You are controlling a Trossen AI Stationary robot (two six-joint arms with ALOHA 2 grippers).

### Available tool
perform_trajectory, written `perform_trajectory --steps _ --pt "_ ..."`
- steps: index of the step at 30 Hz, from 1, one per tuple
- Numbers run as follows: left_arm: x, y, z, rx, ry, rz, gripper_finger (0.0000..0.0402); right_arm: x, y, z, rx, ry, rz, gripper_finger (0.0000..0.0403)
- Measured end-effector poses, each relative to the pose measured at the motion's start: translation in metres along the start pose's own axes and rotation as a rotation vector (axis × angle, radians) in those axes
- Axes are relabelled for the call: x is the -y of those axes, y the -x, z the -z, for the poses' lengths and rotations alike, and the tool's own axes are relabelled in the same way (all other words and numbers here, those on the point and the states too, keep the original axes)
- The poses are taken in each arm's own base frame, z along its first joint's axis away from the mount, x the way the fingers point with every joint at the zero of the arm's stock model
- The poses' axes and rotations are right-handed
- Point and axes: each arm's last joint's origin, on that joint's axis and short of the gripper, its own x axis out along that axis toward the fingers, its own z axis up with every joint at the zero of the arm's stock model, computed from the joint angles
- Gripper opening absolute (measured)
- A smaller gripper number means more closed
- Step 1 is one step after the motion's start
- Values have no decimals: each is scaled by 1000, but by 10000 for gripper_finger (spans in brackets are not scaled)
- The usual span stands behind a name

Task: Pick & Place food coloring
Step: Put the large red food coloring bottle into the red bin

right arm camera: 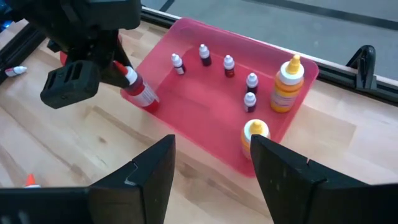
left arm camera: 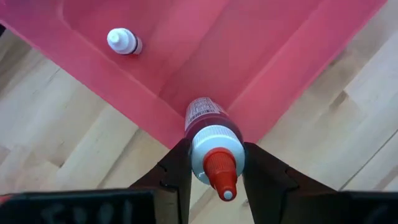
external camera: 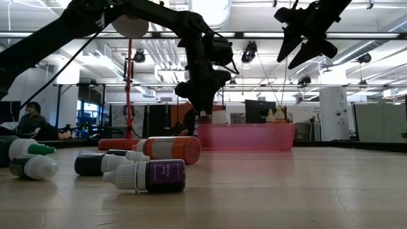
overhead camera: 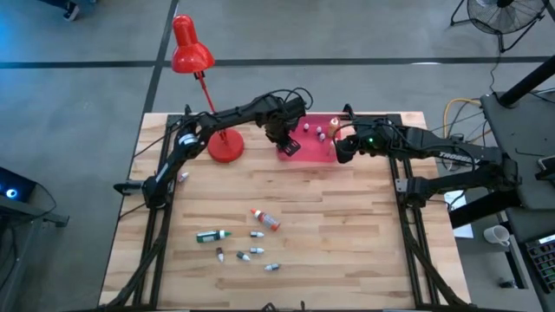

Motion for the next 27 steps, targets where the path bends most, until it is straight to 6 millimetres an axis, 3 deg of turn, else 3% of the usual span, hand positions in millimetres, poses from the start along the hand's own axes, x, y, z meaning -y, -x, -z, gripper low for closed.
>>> perform_trajectory --steps 9,27 --pt "3 0 -6 69 -26 20 114 1 0 0 2 3 5 201" --pt "0 -12 -4 52 -33 2 119 2 0 -1 17 18 27 201"
